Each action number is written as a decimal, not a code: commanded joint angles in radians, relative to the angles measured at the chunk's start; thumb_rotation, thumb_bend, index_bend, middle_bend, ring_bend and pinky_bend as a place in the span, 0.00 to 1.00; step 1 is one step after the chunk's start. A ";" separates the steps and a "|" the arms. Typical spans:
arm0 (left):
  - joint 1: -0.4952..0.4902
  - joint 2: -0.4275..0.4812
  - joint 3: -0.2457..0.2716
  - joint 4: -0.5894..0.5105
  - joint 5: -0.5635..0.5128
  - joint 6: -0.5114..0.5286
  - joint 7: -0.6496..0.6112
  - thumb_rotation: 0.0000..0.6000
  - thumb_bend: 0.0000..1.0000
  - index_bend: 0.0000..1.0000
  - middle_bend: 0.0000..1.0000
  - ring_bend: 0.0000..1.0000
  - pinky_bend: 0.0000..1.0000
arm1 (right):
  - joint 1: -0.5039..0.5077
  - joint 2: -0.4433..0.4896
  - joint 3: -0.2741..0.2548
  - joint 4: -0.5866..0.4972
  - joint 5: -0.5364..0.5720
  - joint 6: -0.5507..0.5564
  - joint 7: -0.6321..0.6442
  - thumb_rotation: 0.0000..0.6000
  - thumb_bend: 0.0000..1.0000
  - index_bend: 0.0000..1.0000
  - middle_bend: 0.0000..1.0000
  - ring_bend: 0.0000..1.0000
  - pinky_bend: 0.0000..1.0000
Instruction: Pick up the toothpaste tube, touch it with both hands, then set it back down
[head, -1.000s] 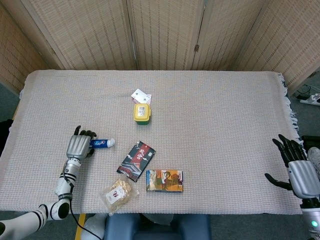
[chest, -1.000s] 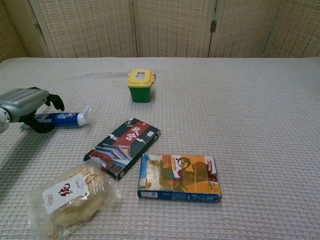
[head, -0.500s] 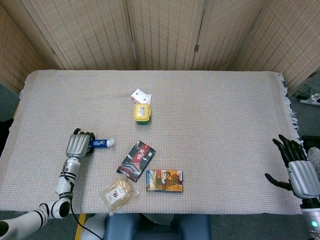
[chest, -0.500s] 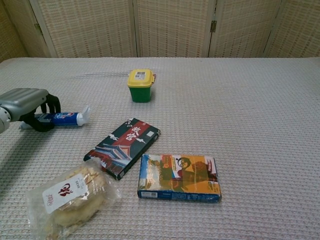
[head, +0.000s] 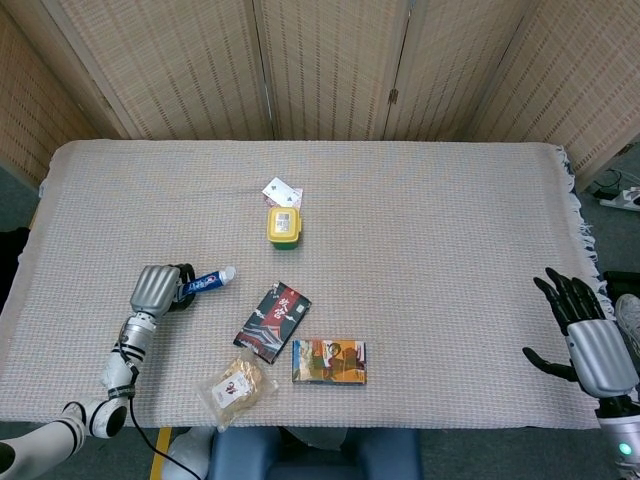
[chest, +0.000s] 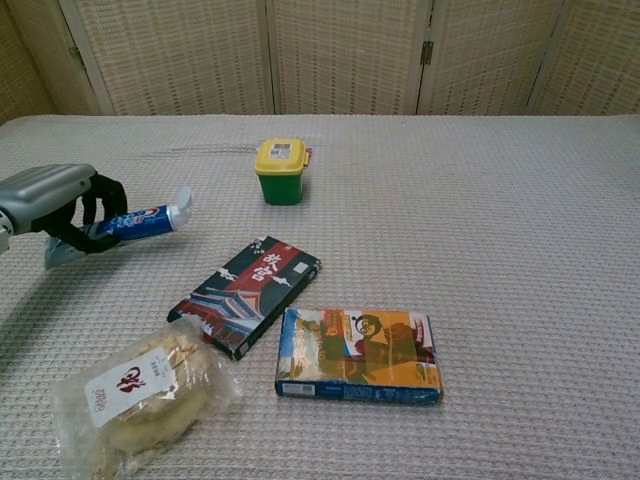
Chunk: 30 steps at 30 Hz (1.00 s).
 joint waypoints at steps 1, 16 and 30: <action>0.007 0.069 0.023 -0.107 0.071 0.057 -0.072 1.00 0.74 0.77 0.81 0.72 0.69 | 0.030 0.035 -0.001 -0.046 -0.042 -0.023 -0.031 1.00 0.25 0.00 0.00 0.00 0.00; -0.040 0.246 0.016 -0.633 0.129 0.048 0.081 1.00 0.75 0.77 0.81 0.72 0.69 | 0.299 0.089 0.076 -0.302 -0.129 -0.321 -0.163 1.00 0.29 0.18 0.00 0.00 0.00; -0.097 0.236 -0.029 -0.784 0.024 -0.013 0.239 1.00 0.76 0.77 0.81 0.72 0.69 | 0.479 -0.008 0.136 -0.408 0.033 -0.554 -0.344 1.00 0.29 0.26 0.01 0.00 0.00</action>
